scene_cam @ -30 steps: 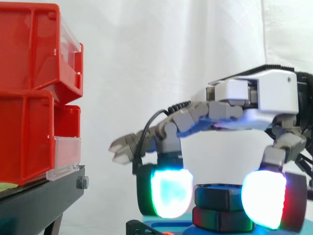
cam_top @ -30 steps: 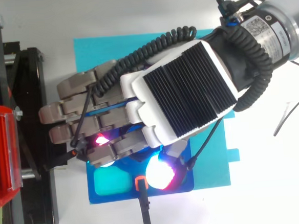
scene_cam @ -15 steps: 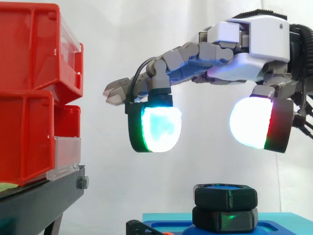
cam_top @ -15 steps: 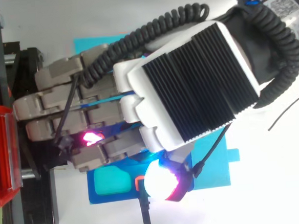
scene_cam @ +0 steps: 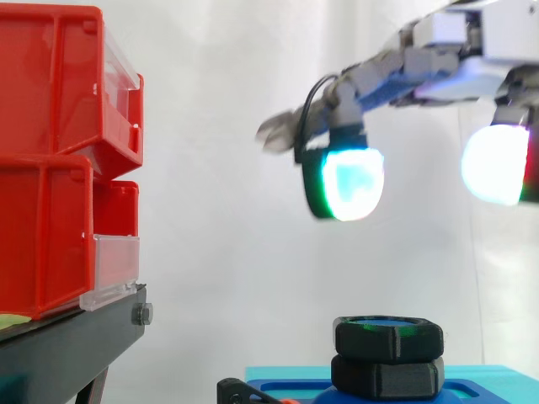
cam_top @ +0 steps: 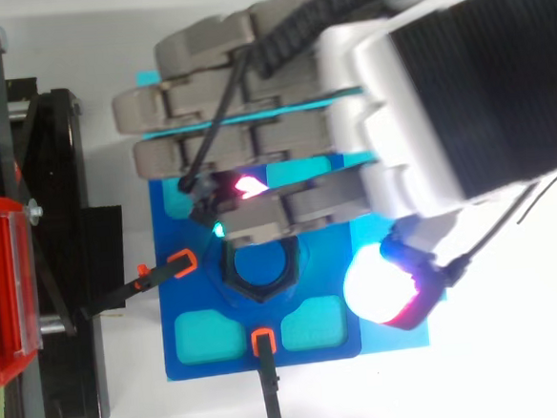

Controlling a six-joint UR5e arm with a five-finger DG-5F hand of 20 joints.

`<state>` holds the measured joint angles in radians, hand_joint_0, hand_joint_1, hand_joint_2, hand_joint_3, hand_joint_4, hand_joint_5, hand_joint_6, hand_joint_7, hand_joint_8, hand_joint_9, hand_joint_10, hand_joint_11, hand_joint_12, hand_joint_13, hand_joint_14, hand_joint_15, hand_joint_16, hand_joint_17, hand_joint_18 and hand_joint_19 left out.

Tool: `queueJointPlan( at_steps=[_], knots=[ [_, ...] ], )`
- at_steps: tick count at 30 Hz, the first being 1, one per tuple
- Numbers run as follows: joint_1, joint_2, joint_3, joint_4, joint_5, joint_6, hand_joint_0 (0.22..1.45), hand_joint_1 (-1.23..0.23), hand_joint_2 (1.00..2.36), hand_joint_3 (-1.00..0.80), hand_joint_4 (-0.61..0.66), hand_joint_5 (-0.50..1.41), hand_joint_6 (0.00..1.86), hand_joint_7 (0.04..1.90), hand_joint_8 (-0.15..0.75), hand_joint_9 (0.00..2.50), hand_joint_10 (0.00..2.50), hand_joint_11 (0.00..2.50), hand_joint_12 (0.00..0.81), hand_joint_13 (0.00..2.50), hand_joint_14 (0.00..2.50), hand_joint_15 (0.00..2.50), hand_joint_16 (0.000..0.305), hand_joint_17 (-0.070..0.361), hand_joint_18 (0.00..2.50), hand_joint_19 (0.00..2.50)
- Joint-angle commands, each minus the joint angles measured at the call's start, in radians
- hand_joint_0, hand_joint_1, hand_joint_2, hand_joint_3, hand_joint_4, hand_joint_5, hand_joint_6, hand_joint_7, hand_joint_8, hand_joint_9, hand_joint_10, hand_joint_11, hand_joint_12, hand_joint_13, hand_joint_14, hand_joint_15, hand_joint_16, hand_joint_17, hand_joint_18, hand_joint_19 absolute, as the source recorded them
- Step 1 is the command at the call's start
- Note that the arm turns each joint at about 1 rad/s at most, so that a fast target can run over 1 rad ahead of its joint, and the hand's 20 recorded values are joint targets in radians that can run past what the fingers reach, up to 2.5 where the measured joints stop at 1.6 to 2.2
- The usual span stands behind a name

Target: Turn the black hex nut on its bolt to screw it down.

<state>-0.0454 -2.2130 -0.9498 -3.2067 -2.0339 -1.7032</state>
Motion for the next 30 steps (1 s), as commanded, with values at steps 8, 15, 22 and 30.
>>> queueJointPlan(
  at_steps=[8, 15, 22, 30],
  knots=[
    [-0.004, 0.239, -0.422, 0.199, 0.084, 0.050, 0.43, -0.45, 1.00, -0.50, 0.21, -0.11, 0.50, 1.18, 0.218, 0.37, 0.00, 0.00, 0.330, 0.26, 0.00, 0.00, 0.050, 0.113, 0.17, 0.31],
    [-0.011, 0.237, -0.425, 0.153, 0.078, 0.135, 0.44, -0.45, 1.00, -0.50, 0.22, -0.11, 0.50, 1.16, 0.211, 0.37, 0.00, 0.00, 0.332, 0.26, 0.00, 0.00, 0.051, 0.115, 0.20, 0.32],
    [-0.007, 0.237, -0.425, 0.223, 0.081, 0.382, 0.46, -0.47, 1.00, -0.50, 0.18, -0.12, 0.50, 1.14, 0.205, 0.37, 0.00, 0.00, 0.329, 0.26, 0.00, 0.00, 0.052, 0.118, 0.22, 0.34],
    [-0.002, 0.237, -0.425, 0.315, 0.086, 0.714, 0.46, -0.47, 1.00, -0.50, 0.23, -0.13, 0.50, 1.02, 0.204, 0.38, 0.00, 0.00, 0.333, 0.26, 0.00, 0.00, 0.053, 0.120, 0.23, 0.34]
  ],
)
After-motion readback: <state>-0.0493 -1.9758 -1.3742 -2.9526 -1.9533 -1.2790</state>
